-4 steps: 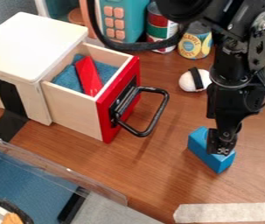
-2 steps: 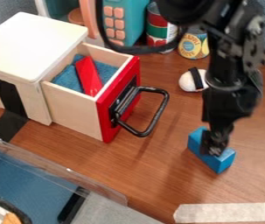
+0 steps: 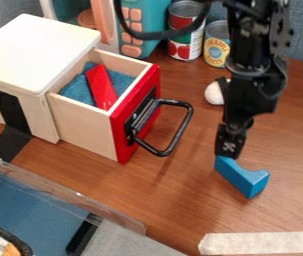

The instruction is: Close the drawer

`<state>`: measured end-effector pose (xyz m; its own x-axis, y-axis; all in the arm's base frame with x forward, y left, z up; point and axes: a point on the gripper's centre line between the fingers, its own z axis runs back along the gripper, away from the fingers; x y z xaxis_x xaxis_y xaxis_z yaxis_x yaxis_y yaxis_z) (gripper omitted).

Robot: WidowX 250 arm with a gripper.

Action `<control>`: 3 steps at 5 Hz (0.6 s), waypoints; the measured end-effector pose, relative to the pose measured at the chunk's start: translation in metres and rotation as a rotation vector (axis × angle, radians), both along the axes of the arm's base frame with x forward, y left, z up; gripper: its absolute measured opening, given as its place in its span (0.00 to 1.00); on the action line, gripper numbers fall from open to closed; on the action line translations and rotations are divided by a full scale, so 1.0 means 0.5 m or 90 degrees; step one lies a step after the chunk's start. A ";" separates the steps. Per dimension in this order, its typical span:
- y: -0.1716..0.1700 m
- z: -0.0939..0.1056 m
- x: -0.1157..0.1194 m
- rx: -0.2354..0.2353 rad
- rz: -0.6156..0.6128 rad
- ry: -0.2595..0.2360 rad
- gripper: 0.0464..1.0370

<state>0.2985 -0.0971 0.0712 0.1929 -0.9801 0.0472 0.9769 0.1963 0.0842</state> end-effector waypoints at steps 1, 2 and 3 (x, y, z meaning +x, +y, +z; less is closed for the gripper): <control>0.020 -0.014 0.000 0.007 -0.010 0.034 0.96; 0.043 -0.039 0.006 0.008 0.000 0.052 0.96; 0.055 -0.070 0.011 0.005 0.010 0.067 0.96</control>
<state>0.3041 -0.0697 0.0362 0.2118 -0.9771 0.0186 0.9772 0.2115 -0.0166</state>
